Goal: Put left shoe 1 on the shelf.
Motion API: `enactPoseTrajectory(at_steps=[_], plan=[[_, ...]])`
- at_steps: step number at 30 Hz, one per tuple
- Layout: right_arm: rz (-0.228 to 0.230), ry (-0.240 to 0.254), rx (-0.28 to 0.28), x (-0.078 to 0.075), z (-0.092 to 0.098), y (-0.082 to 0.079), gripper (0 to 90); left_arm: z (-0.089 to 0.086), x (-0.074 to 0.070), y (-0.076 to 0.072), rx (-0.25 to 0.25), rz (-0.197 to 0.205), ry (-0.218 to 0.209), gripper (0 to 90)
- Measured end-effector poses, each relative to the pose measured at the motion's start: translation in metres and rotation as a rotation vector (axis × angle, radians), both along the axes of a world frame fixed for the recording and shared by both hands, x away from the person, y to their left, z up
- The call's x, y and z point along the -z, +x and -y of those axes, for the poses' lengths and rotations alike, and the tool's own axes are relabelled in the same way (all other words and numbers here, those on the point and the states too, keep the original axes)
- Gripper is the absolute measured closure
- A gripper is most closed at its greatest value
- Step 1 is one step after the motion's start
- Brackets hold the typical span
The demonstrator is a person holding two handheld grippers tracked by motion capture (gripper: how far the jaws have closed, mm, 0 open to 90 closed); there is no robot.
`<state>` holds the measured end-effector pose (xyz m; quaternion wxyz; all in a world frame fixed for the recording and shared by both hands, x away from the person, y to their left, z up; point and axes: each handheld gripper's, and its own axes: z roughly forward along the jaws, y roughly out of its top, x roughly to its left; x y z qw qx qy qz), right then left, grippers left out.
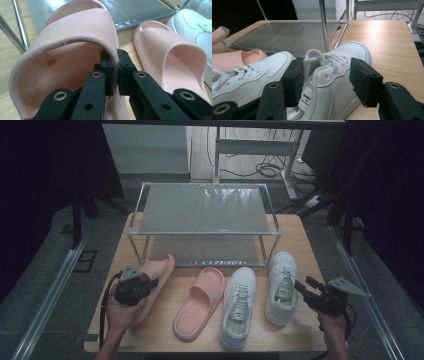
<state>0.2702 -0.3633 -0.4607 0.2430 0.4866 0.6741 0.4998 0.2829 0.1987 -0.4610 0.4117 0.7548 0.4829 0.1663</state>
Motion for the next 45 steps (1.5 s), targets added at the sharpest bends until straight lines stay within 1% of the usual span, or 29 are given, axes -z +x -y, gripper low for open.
enactPoseTrajectory(at_steps=[9, 15, 21, 27, 29, 33, 37, 41, 45], plan=[[0.003, 0.004, 0.002, -0.001, 0.001, -0.001, 46.0, 0.011, -0.006, 0.017, 0.010, -0.002, 0.008, 85.2], [0.005, 0.011, 0.007, -0.002, 0.004, -0.001, 45.9, 0.018, -0.007, 0.031, -0.002, -0.001, 0.013, 85.2], [0.011, 0.020, 0.013, -0.003, 0.006, -0.002, 45.9, 0.025, -0.011, 0.042, -0.008, 0.012, 0.026, 85.2], [0.009, 0.018, 0.007, -0.001, 0.005, -0.001, 45.9, 0.035, -0.011, 0.055, -0.012, 0.025, 0.041, 85.2], [0.006, 0.018, 0.006, -0.001, 0.004, -0.001, 45.9, 0.038, -0.008, 0.059, -0.014, 0.022, 0.040, 85.2], [0.005, 0.017, 0.005, 0.000, 0.004, -0.001, 45.9, 0.045, 0.000, 0.067, -0.014, 0.011, 0.053, 85.1], [0.005, 0.016, 0.003, -0.001, 0.004, -0.001, 46.0, 0.052, 0.009, 0.079, -0.019, 0.000, 0.072, 85.1], [0.005, 0.014, 0.002, 0.000, 0.003, 0.000, 46.0, 0.059, 0.020, 0.091, -0.025, 0.000, 0.088, 85.2], [0.003, 0.015, 0.001, 0.000, 0.003, 0.000, 45.9, 0.068, 0.029, 0.099, -0.030, 0.003, 0.092, 85.2]])
